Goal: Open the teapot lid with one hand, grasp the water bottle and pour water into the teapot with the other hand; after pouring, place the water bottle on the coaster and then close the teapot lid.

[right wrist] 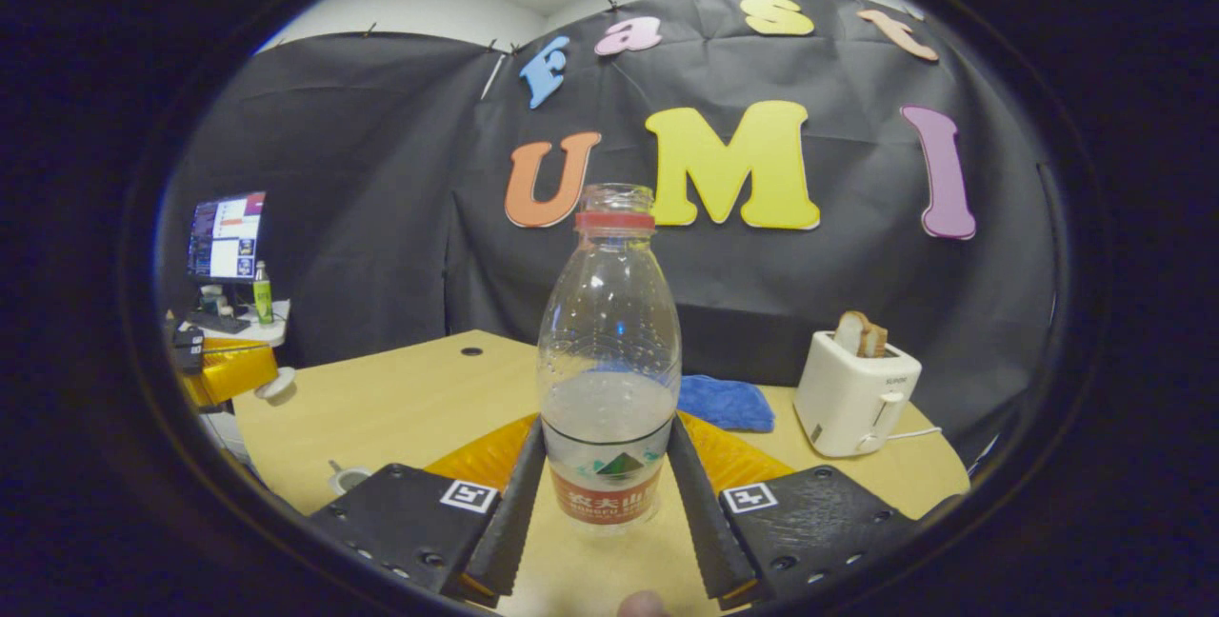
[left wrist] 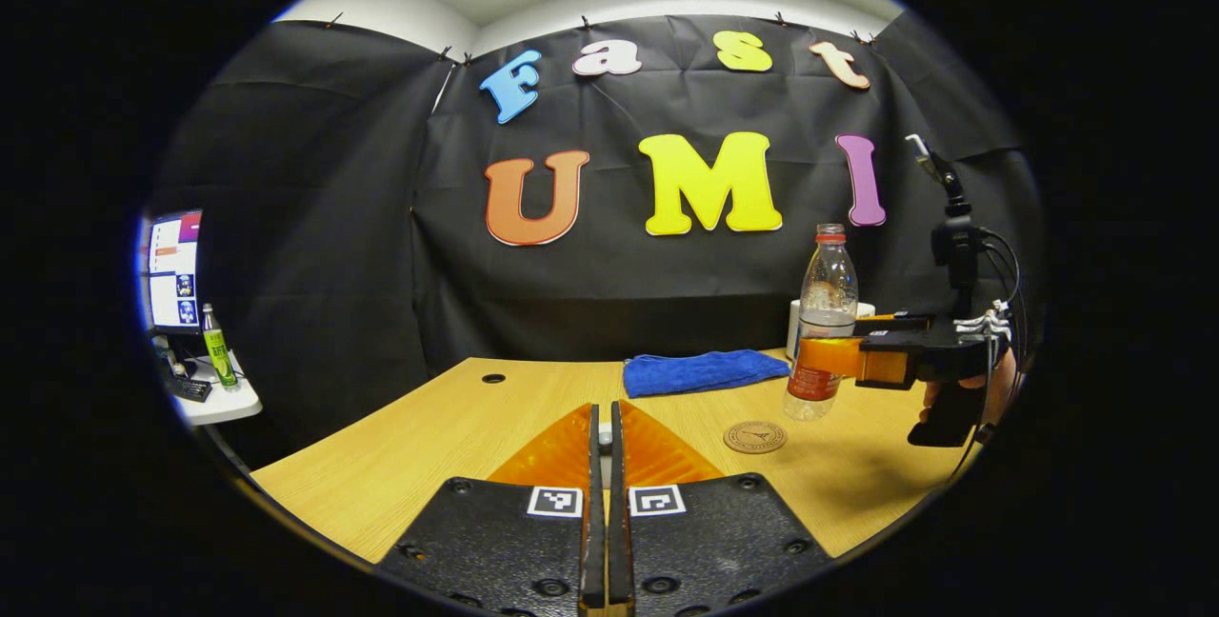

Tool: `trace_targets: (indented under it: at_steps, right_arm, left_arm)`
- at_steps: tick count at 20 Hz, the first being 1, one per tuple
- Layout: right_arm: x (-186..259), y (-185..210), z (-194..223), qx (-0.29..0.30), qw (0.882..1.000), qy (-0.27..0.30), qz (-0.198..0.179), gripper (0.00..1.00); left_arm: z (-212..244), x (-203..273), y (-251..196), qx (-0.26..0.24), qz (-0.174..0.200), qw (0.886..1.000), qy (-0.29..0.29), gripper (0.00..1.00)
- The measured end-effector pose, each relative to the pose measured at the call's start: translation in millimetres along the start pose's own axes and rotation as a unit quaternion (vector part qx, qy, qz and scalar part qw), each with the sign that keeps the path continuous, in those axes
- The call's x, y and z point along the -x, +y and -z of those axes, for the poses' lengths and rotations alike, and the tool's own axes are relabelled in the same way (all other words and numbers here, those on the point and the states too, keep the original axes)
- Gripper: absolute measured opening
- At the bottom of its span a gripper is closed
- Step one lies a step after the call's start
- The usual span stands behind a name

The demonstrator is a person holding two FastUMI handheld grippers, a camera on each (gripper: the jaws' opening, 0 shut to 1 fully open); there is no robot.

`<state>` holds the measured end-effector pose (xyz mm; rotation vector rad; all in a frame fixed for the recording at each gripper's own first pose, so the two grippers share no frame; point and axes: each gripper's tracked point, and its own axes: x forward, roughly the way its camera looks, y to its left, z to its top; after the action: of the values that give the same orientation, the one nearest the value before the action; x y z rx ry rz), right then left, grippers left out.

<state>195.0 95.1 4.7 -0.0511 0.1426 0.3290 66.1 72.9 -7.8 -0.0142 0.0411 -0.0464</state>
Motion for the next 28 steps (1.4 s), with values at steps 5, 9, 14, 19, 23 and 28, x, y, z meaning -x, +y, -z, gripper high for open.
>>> trace_targets:
  at_steps: [5, 9, 14, 19, 23, 28]
  right_arm:
    - [-44, -3, 22, 0.005, 1.000, 0.013, 0.004, 0.71]
    - [-75, -9, 53, -0.011, 0.999, 0.036, 0.006, 0.72]
    - [-91, -13, 75, -0.019, 0.998, 0.053, 0.008, 0.71]
    - [-94, -15, 76, -0.013, 0.999, 0.043, 0.012, 0.71]
    - [-95, -14, 84, -0.014, 0.999, 0.051, 0.008, 0.77]
    - [-88, -12, 91, -0.027, 0.998, 0.064, 0.008, 0.99]
  left_arm:
    - [4, -1, 10, -0.003, -0.009, 1.000, 0.003, 0.04]
    - [7, -2, 20, -0.003, -0.015, 1.000, 0.005, 0.04]
    - [9, -4, 37, 0.008, -0.029, 1.000, 0.004, 0.04]
    - [17, -8, 42, 0.013, -0.033, 0.999, 0.015, 0.04]
    - [16, -9, 40, 0.011, -0.031, 0.999, 0.013, 0.04]
    - [13, -7, 39, 0.013, -0.031, 0.999, 0.010, 0.04]
